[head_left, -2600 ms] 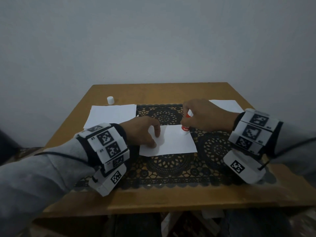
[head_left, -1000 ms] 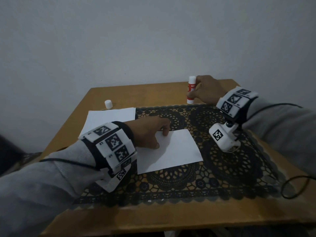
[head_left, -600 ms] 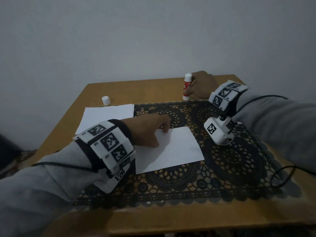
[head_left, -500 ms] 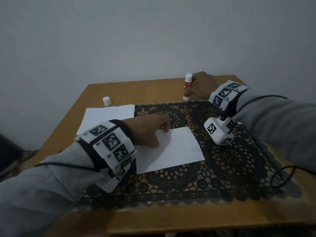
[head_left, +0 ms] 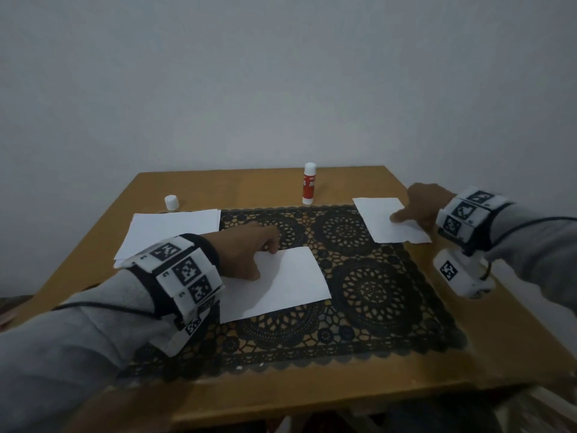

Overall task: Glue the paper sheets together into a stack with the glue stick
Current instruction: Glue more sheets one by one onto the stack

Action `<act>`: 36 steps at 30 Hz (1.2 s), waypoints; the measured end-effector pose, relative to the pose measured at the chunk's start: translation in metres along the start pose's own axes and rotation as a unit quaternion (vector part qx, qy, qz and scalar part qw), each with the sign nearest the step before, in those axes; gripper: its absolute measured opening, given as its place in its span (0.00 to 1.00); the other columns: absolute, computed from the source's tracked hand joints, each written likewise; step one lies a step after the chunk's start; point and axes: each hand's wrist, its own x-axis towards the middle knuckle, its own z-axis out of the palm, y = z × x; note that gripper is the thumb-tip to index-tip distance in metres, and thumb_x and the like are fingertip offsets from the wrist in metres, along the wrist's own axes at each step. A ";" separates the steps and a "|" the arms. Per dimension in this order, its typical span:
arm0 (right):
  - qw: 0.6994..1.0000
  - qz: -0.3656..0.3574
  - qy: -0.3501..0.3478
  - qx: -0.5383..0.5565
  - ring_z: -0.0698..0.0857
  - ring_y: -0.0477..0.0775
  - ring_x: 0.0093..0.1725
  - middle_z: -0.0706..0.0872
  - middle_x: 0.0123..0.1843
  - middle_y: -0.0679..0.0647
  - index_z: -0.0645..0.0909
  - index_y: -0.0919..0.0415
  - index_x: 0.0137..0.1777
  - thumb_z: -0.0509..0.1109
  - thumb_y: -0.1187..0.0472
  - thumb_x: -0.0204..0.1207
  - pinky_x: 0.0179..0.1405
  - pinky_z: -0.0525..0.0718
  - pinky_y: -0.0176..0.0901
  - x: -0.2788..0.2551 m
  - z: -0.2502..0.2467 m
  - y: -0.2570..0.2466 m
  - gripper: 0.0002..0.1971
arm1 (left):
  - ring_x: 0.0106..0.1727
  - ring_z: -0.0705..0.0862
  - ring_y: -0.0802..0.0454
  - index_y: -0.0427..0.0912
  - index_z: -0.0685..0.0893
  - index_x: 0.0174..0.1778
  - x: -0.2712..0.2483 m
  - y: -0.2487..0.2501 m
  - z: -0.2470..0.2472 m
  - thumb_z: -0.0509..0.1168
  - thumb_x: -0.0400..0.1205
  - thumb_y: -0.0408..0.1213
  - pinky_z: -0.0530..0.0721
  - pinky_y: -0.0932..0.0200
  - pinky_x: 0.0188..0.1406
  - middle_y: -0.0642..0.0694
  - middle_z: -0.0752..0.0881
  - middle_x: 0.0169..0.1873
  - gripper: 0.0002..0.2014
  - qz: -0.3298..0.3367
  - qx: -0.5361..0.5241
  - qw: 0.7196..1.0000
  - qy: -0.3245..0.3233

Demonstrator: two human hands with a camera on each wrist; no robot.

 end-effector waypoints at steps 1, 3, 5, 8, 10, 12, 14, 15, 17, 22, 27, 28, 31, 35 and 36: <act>1.000 0.017 -0.011 0.014 0.78 0.57 0.46 0.78 0.46 0.58 0.72 0.65 0.46 0.73 0.45 0.76 0.43 0.72 0.44 -0.003 0.004 0.006 0.22 | 0.57 0.75 0.47 0.48 0.72 0.63 0.000 0.001 0.000 0.72 0.75 0.33 0.75 0.57 0.50 0.47 0.73 0.59 0.23 -0.002 0.000 1.000 0.001; 0.998 0.039 -0.019 0.040 0.79 0.56 0.44 0.79 0.41 0.56 0.73 0.65 0.41 0.76 0.45 0.74 0.40 0.72 0.42 -0.003 0.009 0.012 0.23 | 0.57 0.75 0.48 0.47 0.72 0.64 -0.001 0.002 -0.001 0.71 0.76 0.33 0.74 0.58 0.50 0.47 0.73 0.59 0.22 -0.007 -0.001 1.000 -0.001; 0.997 0.044 -0.019 0.063 0.77 0.54 0.39 0.76 0.36 0.54 0.70 0.62 0.35 0.78 0.48 0.72 0.33 0.70 0.42 -0.001 0.011 0.011 0.22 | 0.55 0.74 0.49 0.47 0.73 0.64 -0.001 0.002 -0.001 0.71 0.76 0.33 0.72 0.59 0.49 0.48 0.72 0.58 0.22 -0.009 -0.004 1.000 -0.002; 0.995 0.044 -0.022 0.087 0.78 0.56 0.43 0.74 0.33 0.53 0.69 0.61 0.32 0.78 0.58 0.73 0.33 0.71 0.42 -0.002 0.007 0.003 0.19 | 0.53 0.74 0.49 0.47 0.73 0.64 -0.002 0.003 -0.001 0.71 0.76 0.33 0.72 0.59 0.47 0.48 0.72 0.56 0.22 -0.015 -0.002 1.000 -0.001; 0.993 0.039 -0.040 0.105 0.77 0.52 0.35 0.78 0.26 0.51 0.72 0.63 0.29 0.75 0.66 0.76 0.28 0.72 0.37 -0.003 0.004 0.000 0.17 | 0.52 0.74 0.49 0.47 0.73 0.64 -0.002 0.004 -0.001 0.71 0.75 0.33 0.71 0.59 0.47 0.48 0.71 0.55 0.22 -0.017 -0.001 1.000 0.002; 0.990 0.040 -0.052 0.123 0.77 0.47 0.24 0.77 0.16 0.47 0.75 0.64 0.23 0.72 0.71 0.77 0.23 0.71 0.32 -0.003 0.002 -0.002 0.20 | 0.52 0.73 0.49 0.46 0.73 0.64 -0.002 0.004 -0.001 0.71 0.76 0.33 0.71 0.59 0.47 0.49 0.71 0.54 0.22 -0.015 0.001 1.000 0.004; 0.990 0.049 -0.054 0.122 0.78 0.47 0.20 0.75 0.12 0.44 0.75 0.63 0.17 0.71 0.71 0.78 0.21 0.72 0.29 -0.004 0.004 -0.005 0.25 | 0.52 0.72 0.50 0.46 0.73 0.64 -0.002 0.004 -0.001 0.71 0.76 0.33 0.70 0.60 0.47 0.49 0.71 0.54 0.23 -0.015 0.002 1.000 0.005; 0.989 0.051 -0.048 0.128 0.76 0.46 0.23 0.75 0.12 0.45 0.74 0.63 0.19 0.71 0.70 0.78 0.22 0.72 0.29 -0.003 0.005 -0.007 0.24 | 0.52 0.73 0.50 0.46 0.73 0.64 -0.002 0.003 -0.001 0.71 0.76 0.33 0.71 0.60 0.47 0.48 0.71 0.54 0.23 -0.015 0.001 1.000 0.004; 0.986 0.072 -0.025 0.148 0.78 0.53 0.32 0.77 0.16 0.51 0.74 0.64 0.26 0.74 0.68 0.76 0.30 0.74 0.36 -0.005 0.009 -0.009 0.18 | 0.53 0.74 0.48 0.46 0.72 0.65 -0.002 0.003 -0.001 0.72 0.75 0.33 0.73 0.58 0.47 0.46 0.73 0.57 0.23 -0.015 0.004 1.000 0.003; 0.970 0.048 0.034 0.238 0.85 0.66 0.43 0.83 0.44 0.66 0.78 0.74 0.49 0.75 0.67 0.72 0.33 0.82 0.46 -0.013 0.004 -0.005 0.11 | 0.52 0.74 0.47 0.46 0.72 0.64 -0.004 0.005 0.000 0.72 0.75 0.34 0.71 0.58 0.45 0.43 0.73 0.59 0.23 -0.008 0.026 0.999 0.019; 0.944 -0.062 0.091 0.311 0.88 0.70 0.43 0.86 0.46 0.73 0.82 0.80 0.48 0.73 0.66 0.72 0.41 0.88 0.62 -0.040 -0.026 -0.021 0.14 | 0.54 0.75 0.48 0.45 0.75 0.60 -0.011 0.008 -0.004 0.69 0.78 0.37 0.71 0.58 0.45 0.46 0.76 0.54 0.16 -0.018 0.041 0.997 0.063; 0.940 -0.083 0.089 0.317 0.87 0.68 0.41 0.86 0.45 0.75 0.81 0.83 0.47 0.72 0.66 0.71 0.37 0.86 0.58 -0.048 -0.032 -0.026 0.15 | 0.52 0.76 0.49 0.44 0.76 0.59 -0.015 0.007 -0.006 0.67 0.80 0.37 0.72 0.59 0.44 0.47 0.77 0.52 0.13 -0.025 0.012 0.996 0.089; 0.943 -0.167 0.013 0.288 0.85 0.53 0.32 0.86 0.36 0.64 0.84 0.77 0.43 0.73 0.66 0.73 0.26 0.78 0.40 -0.079 -0.046 -0.042 0.10 | 0.48 0.82 0.50 0.46 0.74 0.60 -0.030 0.001 -0.017 0.64 0.83 0.43 0.80 0.57 0.47 0.50 0.83 0.47 0.12 -0.058 -0.160 0.972 0.160; 0.905 -0.252 -0.155 0.306 0.91 0.54 0.40 0.92 0.43 0.57 0.87 0.66 0.46 0.73 0.67 0.75 0.35 0.86 0.37 -0.112 -0.052 -0.071 0.03 | 0.52 0.86 0.47 0.44 0.74 0.68 -0.050 -0.003 -0.027 0.67 0.81 0.43 0.82 0.49 0.58 0.43 0.87 0.51 0.20 -0.036 -0.405 0.901 0.152; 0.892 -0.261 -0.188 0.318 0.91 0.55 0.43 0.93 0.46 0.57 0.87 0.66 0.50 0.72 0.68 0.76 0.38 0.88 0.39 -0.114 -0.051 -0.076 0.05 | 0.48 0.85 0.47 0.41 0.78 0.64 -0.055 -0.001 -0.027 0.66 0.82 0.38 0.82 0.51 0.54 0.40 0.87 0.48 0.15 -0.020 -0.449 0.882 0.141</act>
